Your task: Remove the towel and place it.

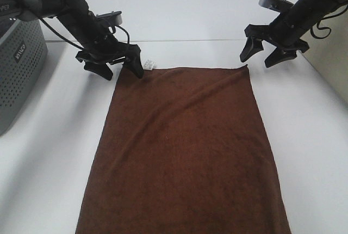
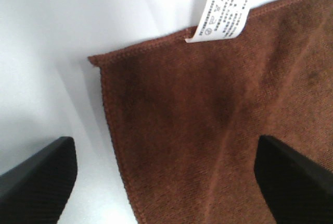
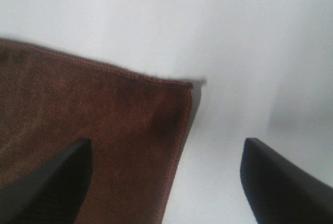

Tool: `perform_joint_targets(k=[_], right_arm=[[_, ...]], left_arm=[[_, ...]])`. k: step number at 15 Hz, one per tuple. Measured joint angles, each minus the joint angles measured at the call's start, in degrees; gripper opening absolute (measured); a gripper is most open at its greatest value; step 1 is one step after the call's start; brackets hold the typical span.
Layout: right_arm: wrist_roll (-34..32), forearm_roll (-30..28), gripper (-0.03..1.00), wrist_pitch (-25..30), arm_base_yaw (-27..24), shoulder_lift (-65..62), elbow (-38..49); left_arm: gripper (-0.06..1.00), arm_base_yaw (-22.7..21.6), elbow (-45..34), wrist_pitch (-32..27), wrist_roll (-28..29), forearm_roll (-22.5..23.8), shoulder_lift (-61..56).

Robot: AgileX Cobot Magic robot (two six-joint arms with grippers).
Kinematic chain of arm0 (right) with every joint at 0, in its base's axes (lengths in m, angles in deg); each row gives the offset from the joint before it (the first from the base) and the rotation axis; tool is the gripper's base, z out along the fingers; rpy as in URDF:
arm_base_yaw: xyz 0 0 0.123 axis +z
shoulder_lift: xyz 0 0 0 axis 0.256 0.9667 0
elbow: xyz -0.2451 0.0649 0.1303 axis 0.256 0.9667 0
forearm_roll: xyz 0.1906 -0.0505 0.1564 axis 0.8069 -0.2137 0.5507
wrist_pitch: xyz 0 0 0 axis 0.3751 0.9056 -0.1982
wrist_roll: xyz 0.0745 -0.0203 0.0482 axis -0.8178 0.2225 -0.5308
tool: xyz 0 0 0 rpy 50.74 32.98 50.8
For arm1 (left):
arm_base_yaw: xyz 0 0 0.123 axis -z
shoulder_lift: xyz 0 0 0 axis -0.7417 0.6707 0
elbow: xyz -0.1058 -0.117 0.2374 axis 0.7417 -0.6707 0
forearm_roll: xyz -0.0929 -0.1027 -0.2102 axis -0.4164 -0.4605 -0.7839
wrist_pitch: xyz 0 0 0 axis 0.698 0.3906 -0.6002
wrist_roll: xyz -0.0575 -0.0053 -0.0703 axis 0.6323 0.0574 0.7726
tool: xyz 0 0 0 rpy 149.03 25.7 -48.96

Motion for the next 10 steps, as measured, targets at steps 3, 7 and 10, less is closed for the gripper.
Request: perform_joint_targets(k=[3, 7, 10], right_arm=[[0.7, -0.7, 0.84, -0.4, 0.0, 3.1, -0.1], [0.8, 0.8, 0.85, -2.8, 0.0, 3.8, -0.2], [0.8, 2.3, 0.85, -5.1, 0.0, 4.2, -0.2]], left_arm=[[0.85, 0.0, 0.0, 0.1, 0.2, -0.1, 0.0], [0.85, 0.0, 0.0, 0.5, 0.3, 0.1, 0.0], [0.85, 0.1, 0.0, 0.9, 0.3, -0.4, 0.0]])
